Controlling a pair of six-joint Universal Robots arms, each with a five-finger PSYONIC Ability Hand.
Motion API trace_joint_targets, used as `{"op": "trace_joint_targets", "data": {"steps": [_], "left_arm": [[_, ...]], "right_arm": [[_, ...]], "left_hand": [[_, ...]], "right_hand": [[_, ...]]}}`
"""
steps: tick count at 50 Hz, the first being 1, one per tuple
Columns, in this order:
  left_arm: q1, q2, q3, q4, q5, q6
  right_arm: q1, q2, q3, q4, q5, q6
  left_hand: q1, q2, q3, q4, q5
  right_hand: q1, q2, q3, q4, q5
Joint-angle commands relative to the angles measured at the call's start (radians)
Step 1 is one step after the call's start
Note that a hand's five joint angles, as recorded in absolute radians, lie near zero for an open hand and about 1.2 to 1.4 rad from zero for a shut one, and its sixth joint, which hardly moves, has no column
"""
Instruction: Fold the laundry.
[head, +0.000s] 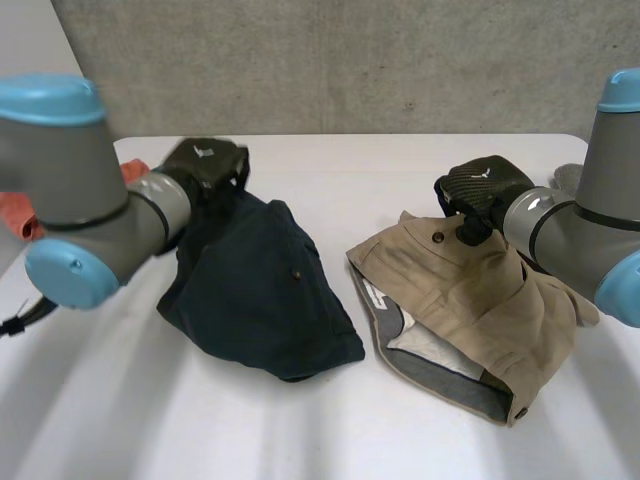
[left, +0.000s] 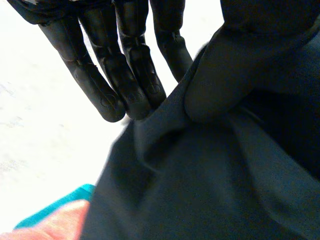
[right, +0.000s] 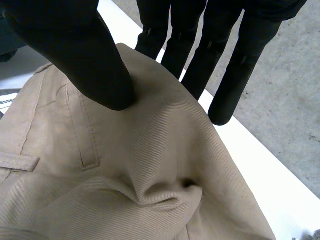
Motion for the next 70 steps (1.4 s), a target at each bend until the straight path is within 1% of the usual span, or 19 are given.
{"op": "trace_joint_targets", "data": {"steps": [1,7,11,16,25,30,33,34,35,38,39,40,46,47,54,55,58,62,70], "left_arm": [[0.113,0.094,0.217,0.055,-0.012,-0.039],[0.244,0.087,0.47,0.076,-0.058,-0.098],[0.324,0.007,0.636,0.012,-0.107,-0.107],[0.399,-0.116,0.749,-0.02,-0.104,-0.081],[0.414,-0.321,0.711,0.019,-0.103,0.033],[0.417,-0.427,0.674,0.119,-0.175,0.12],[0.408,-0.44,0.661,0.135,-0.231,0.154],[0.401,-0.434,0.655,0.132,-0.239,0.157],[0.378,-0.409,0.636,0.125,-0.242,0.159],[0.344,-0.346,0.587,0.121,-0.238,0.155],[0.324,-0.293,0.544,0.121,-0.235,0.154],[0.315,-0.262,0.52,0.122,-0.232,0.152],[0.226,-0.06,0.336,0.131,-0.21,0.116],[0.192,-0.012,0.281,0.131,-0.199,0.088],[0.046,0.086,0.095,0.128,-0.114,-0.058],[0.01,0.083,0.067,0.128,-0.089,-0.093],[-0.038,0.059,0.046,0.128,-0.057,-0.15],[-0.122,-0.067,0.068,0.113,-0.014,-0.266],[-0.207,-0.28,0.206,0.012,0.058,-0.4]], "right_arm": [[0.002,-0.001,0.007,-0.015,0.001,-0.009],[0.002,-0.003,0.013,-0.026,-0.002,-0.014],[0.002,0.002,0.014,-0.029,-0.003,-0.02],[0.008,0.014,0.016,-0.031,-0.003,-0.032],[0.019,0.034,0.02,-0.032,-0.003,-0.039],[0.028,0.037,0.028,-0.035,0.0,-0.043],[0.029,0.032,0.031,-0.046,0.0,-0.043],[0.029,0.032,0.031,-0.049,0.0,-0.043],[0.031,0.029,0.033,-0.052,0.001,-0.043],[0.033,0.026,0.034,-0.054,0.0,-0.043],[0.034,0.023,0.034,-0.054,-0.003,-0.043],[0.036,0.022,0.034,-0.054,-0.003,-0.04],[0.043,0.0,0.034,-0.061,-0.003,-0.032],[0.046,-0.007,0.034,-0.067,-0.003,-0.029],[0.08,-0.047,0.056,-0.07,-0.008,-0.011],[0.092,-0.061,0.071,-0.07,-0.012,-0.009],[0.117,-0.098,0.103,-0.077,-0.025,-0.006],[0.143,-0.145,0.143,-0.092,-0.037,0.007],[0.183,-0.225,0.203,-0.11,-0.061,0.04]], "left_hand": [[0.225,0.2,0.211,0.198,0.233],[0.225,0.2,0.211,0.198,0.233],[0.225,0.2,0.211,0.198,0.233],[0.225,0.2,0.211,0.198,0.233],[0.225,0.2,0.211,0.198,0.233],[0.225,0.2,0.211,0.198,0.233],[-0.011,-0.037,-0.026,-0.039,-0.003],[-0.12,-0.145,-0.134,-0.147,-0.112],[-0.379,-0.405,-0.394,-0.407,-0.372],[-0.739,-0.765,-0.754,-0.767,-0.731],[-0.947,-0.972,-0.961,-0.974,-0.939],[-0.996,-1.022,-1.011,-1.024,-0.989],[-0.996,-1.022,-1.011,-1.024,-0.989],[-0.996,-1.022,-1.011,-1.024,-0.989],[-0.996,-1.022,-1.011,-1.024,-0.989],[-0.996,-1.022,-1.011,-1.024,-0.989],[-0.996,-1.022,-1.011,-1.024,-0.989],[-0.996,-1.022,-1.011,-1.024,-0.989],[-0.996,-1.022,-1.011,-1.024,-0.989]], "right_hand": [[0.266,0.22,0.21,0.201,0.232],[0.266,0.22,0.21,0.201,0.232],[0.266,0.22,0.21,0.201,0.232],[0.266,0.22,0.21,0.201,0.232],[0.266,0.22,0.21,0.201,0.232],[0.266,0.22,0.21,0.201,0.232],[0.266,0.22,0.21,0.201,0.232],[0.266,0.22,0.21,0.201,0.232],[0.266,0.22,0.21,0.201,0.232],[0.266,0.22,0.21,0.201,0.232],[0.266,0.22,0.21,0.201,0.232],[0.266,0.22,0.21,0.201,0.232],[0.266,0.22,0.21,0.201,0.232],[0.266,0.22,0.21,0.201,0.232],[0.266,0.22,0.21,0.201,0.232],[0.266,0.22,0.21,0.201,0.232],[0.266,0.22,0.21,0.201,0.232],[0.266,0.22,0.21,0.201,0.232],[0.266,0.22,0.21,0.201,0.232]]}}
